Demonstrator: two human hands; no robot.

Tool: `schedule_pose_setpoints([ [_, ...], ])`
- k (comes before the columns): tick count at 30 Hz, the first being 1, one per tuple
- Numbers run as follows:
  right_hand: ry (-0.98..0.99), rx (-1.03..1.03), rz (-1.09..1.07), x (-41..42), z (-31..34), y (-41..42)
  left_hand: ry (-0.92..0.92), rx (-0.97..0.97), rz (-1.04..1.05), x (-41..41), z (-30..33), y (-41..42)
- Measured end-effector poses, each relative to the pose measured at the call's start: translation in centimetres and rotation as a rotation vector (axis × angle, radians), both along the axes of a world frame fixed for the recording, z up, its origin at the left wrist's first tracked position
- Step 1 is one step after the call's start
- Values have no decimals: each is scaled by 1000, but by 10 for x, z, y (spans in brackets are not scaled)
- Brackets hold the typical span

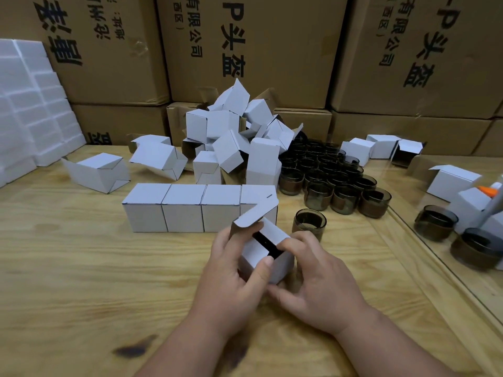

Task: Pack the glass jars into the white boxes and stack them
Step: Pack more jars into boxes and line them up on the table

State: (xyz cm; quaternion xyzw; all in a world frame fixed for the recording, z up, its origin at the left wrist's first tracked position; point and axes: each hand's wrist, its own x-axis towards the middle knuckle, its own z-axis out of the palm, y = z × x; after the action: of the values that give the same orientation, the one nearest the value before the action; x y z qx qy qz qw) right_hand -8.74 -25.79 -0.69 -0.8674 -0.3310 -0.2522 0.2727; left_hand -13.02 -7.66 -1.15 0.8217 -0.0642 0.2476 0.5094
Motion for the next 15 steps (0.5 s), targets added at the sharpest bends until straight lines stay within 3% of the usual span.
schedule_pose_setpoints([
  [5, -177, 60, 87, 0, 1, 1, 6, -5, -11, 0, 1, -2],
  [11, -103, 22, -9, 0, 5, -3, 1, 2, 20, -2, 2, -1],
  [15, -32, 182, -67, 5, 4, -8, 36, -41, 19, -2, 0, -2],
])
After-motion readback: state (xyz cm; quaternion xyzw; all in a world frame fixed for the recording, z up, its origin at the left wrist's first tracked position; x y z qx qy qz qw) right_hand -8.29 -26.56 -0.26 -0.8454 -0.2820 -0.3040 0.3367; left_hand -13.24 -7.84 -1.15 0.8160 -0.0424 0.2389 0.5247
